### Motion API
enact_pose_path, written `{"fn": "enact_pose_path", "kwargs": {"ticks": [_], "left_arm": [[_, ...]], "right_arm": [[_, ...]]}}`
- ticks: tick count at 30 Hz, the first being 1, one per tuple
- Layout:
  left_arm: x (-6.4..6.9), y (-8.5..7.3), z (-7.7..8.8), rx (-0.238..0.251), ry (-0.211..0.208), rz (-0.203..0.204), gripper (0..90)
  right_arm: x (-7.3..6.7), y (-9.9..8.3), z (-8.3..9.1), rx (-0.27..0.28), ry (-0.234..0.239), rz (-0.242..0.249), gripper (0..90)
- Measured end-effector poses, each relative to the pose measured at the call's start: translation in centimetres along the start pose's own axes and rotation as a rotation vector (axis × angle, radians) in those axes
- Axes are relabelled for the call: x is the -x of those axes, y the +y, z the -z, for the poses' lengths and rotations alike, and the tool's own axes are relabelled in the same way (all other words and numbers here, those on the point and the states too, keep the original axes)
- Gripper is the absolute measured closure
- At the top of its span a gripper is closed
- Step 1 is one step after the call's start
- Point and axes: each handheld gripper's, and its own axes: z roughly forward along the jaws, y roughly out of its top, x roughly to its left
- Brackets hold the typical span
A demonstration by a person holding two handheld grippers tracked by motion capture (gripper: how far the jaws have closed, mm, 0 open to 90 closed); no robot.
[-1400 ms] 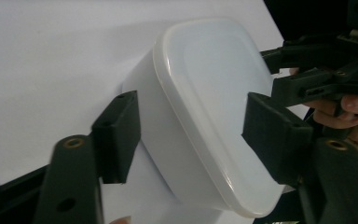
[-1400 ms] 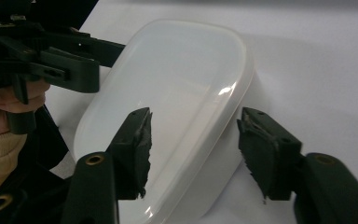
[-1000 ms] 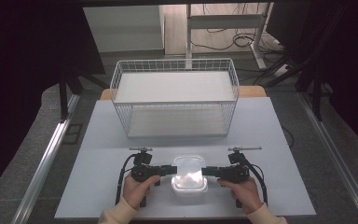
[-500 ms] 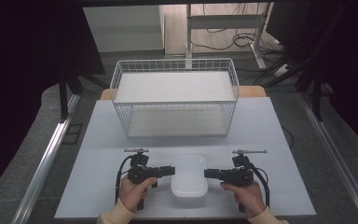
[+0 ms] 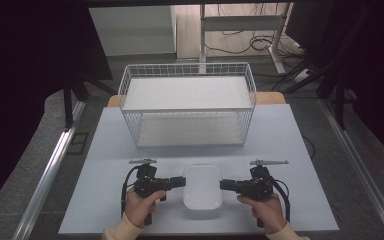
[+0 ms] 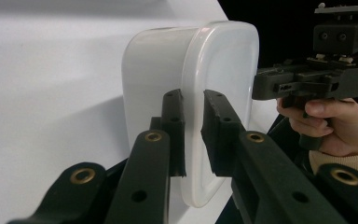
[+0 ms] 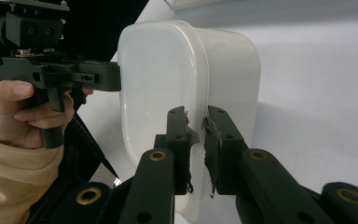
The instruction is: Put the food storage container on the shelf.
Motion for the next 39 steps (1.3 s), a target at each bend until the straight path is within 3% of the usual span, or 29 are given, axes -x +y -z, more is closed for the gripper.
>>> {"fn": "enact_pose_path", "kwargs": {"ticks": [21,39], "left_arm": [[1.2,1.2,1.1,0.026,-0.017,-0.11,80.1],[2.3,4.0,2.4,0.063,-0.004,-0.184,80.1]], "right_arm": [[-1.5,1.1,1.1,0.043,-0.013,0.099,80.2],[-2.6,3.8,1.6,0.08,-0.012,0.154,80.2]]}}
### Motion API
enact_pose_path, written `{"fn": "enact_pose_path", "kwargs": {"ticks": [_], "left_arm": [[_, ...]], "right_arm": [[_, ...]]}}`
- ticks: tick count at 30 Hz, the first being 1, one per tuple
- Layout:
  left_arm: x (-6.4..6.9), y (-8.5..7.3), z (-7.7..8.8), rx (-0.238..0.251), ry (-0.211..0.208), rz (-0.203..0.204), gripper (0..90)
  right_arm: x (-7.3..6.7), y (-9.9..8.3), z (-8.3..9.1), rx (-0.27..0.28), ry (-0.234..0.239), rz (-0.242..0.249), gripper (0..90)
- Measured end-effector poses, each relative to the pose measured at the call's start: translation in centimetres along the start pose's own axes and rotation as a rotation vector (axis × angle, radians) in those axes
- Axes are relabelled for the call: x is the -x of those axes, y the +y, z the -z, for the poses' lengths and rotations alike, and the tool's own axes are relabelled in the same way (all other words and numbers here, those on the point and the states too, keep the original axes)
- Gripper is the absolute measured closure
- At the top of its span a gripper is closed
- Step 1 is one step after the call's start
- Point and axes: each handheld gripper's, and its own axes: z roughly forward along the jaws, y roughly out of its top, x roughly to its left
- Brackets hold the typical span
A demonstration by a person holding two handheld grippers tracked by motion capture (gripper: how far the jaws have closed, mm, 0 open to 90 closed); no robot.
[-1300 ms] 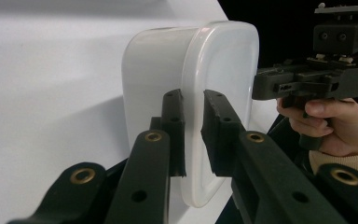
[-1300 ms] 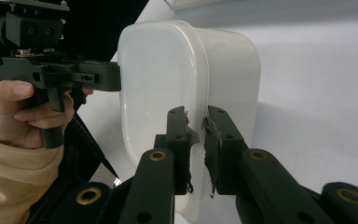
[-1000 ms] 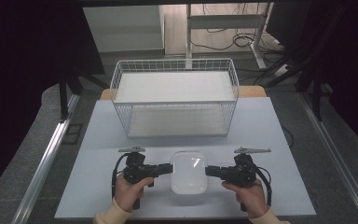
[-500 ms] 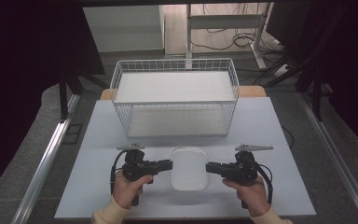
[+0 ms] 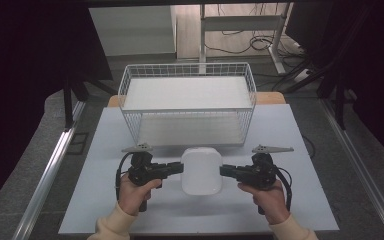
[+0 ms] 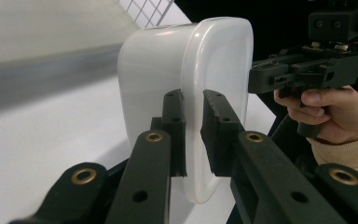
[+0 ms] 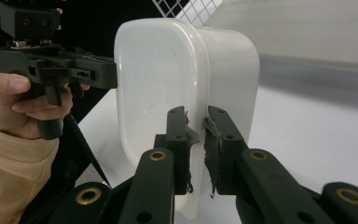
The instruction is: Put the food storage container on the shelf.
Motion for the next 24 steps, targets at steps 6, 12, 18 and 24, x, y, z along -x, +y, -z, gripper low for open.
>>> {"fn": "enact_pose_path", "kwargs": {"ticks": [6,12,18,24], "left_arm": [[0.6,1.9,0.4,0.022,0.006,-0.031,80.1],[0.9,4.6,1.0,0.05,0.003,-0.054,80.1],[1.1,7.4,1.8,0.074,0.001,-0.084,80.1],[1.3,9.9,2.8,0.097,-0.002,-0.093,80.1]], "right_arm": [[-0.5,1.8,0.6,0.019,-0.01,0.031,80.1],[-1.1,4.4,1.2,0.043,-0.019,0.062,80.1],[-1.8,7.4,1.6,0.065,-0.024,0.093,80.1],[-2.6,10.1,1.9,0.089,-0.029,0.122,80.1]]}}
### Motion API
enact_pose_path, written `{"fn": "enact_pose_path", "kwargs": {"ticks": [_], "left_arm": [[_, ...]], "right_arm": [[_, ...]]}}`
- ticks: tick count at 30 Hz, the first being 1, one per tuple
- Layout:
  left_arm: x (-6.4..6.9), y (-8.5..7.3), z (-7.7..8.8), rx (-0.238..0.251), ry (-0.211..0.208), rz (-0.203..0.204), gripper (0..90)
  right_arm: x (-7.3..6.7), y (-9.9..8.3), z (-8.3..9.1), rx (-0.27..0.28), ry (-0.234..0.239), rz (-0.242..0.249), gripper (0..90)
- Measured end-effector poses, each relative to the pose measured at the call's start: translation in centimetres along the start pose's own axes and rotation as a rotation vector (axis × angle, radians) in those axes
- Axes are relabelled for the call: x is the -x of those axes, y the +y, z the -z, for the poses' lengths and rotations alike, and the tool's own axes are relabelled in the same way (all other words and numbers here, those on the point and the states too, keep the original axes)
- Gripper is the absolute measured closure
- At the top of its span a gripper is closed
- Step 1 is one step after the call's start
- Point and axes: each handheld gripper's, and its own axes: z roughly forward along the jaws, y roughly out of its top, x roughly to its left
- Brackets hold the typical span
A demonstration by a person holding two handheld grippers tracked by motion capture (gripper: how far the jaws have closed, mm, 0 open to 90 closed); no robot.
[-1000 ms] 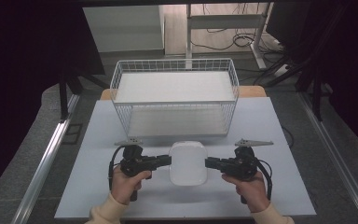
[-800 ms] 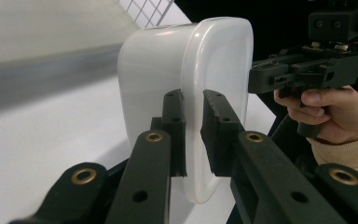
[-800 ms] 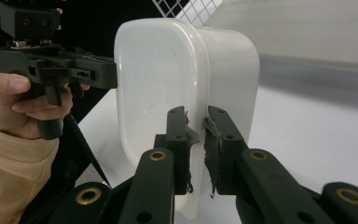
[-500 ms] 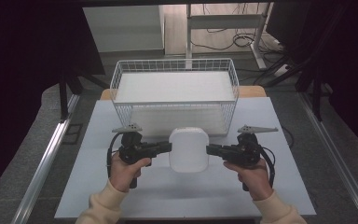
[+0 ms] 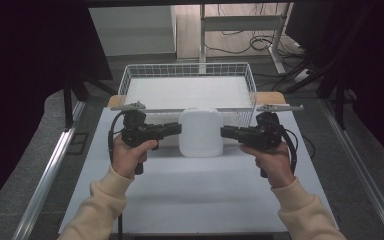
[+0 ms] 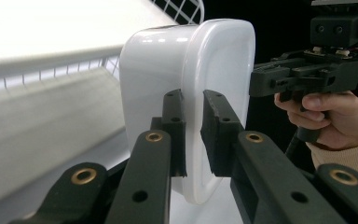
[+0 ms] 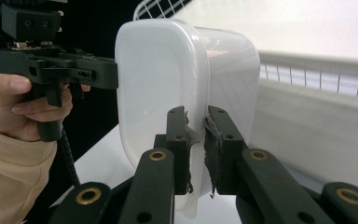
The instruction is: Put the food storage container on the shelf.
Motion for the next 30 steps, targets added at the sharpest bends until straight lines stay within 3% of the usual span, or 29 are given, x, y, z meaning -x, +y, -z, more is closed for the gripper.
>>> {"fn": "enact_pose_path", "kwargs": {"ticks": [13,22,30], "left_arm": [[0.0,3.5,0.6,0.009,0.005,-0.034,80.2],[-0.2,7.0,0.9,0.017,0.027,-0.07,80.2],[-1.7,9.6,0.9,0.021,0.007,-0.042,80.1]], "right_arm": [[-0.3,3.5,0.1,0.014,-0.008,0.038,80.0],[0.0,6.9,-0.2,0.021,-0.018,0.065,80.0],[0.7,9.6,-0.8,0.031,0.006,0.048,80.2]]}}
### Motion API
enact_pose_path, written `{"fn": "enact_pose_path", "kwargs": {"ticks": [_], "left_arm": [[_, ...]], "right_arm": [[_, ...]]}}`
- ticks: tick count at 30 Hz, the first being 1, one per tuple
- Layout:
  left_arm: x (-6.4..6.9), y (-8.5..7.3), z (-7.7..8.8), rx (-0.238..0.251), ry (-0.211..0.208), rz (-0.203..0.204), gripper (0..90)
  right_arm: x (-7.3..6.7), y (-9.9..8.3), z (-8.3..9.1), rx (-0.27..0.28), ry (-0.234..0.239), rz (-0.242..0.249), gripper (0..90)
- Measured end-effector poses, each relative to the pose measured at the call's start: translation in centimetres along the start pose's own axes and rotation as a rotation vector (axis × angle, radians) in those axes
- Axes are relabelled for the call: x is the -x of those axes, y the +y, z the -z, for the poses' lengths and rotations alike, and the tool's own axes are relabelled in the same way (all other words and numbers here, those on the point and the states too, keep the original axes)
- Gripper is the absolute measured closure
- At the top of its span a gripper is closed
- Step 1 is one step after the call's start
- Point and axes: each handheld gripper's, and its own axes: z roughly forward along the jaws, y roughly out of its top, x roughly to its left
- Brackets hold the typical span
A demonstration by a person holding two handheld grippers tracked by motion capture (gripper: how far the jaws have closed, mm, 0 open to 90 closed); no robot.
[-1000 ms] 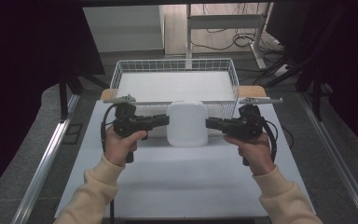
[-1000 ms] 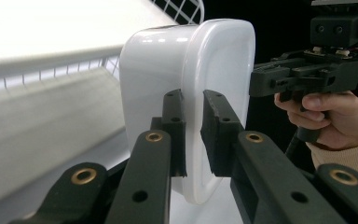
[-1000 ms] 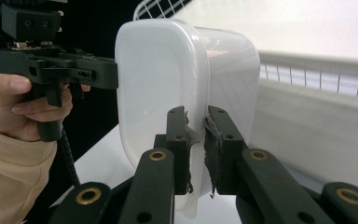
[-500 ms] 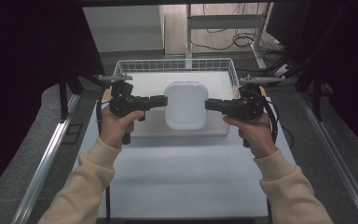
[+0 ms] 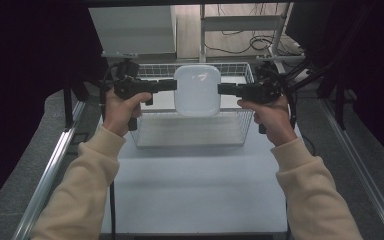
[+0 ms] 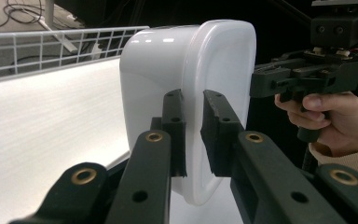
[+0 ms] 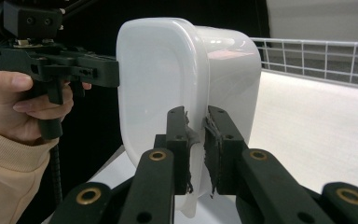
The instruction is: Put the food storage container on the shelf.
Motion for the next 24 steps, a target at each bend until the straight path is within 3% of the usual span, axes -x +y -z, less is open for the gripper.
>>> {"fn": "enact_pose_path", "kwargs": {"ticks": [5,10,15,17,24], "left_arm": [[-1.1,0.6,-0.1,0.002,0.0,0.015,80.1],[-2.9,1.1,-0.3,0.001,0.012,0.061,80.1],[-4.1,1.2,-0.6,-0.004,0.031,0.079,80.1],[-5.1,1.2,-1.0,-0.009,0.041,0.108,80.1],[-6.7,1.2,-2.1,-0.028,0.039,0.143,80.1]], "right_arm": [[0.5,1.2,-0.8,-0.021,-0.005,-0.002,80.1],[1.7,2.3,-2.6,-0.055,0.009,-0.036,80.1],[3.1,2.5,-4.2,-0.078,0.018,-0.063,80.0],[3.8,2.5,-4.9,-0.084,0.021,-0.078,80.0],[5.1,2.6,-6.3,-0.113,0.008,-0.125,79.7]]}}
